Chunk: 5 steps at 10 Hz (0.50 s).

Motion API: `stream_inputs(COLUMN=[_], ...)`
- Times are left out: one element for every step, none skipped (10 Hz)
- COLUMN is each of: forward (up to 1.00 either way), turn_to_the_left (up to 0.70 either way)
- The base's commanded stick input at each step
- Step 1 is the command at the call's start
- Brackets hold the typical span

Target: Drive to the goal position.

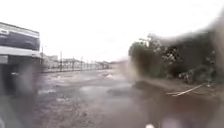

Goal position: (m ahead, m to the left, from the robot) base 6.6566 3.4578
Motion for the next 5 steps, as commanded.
stream_inputs(forward=[0.5, 0.5, 0.5, 0.5, 0.5], turn_to_the_left=[0.02, 0.02, 0.02, 0.02, 0.02])
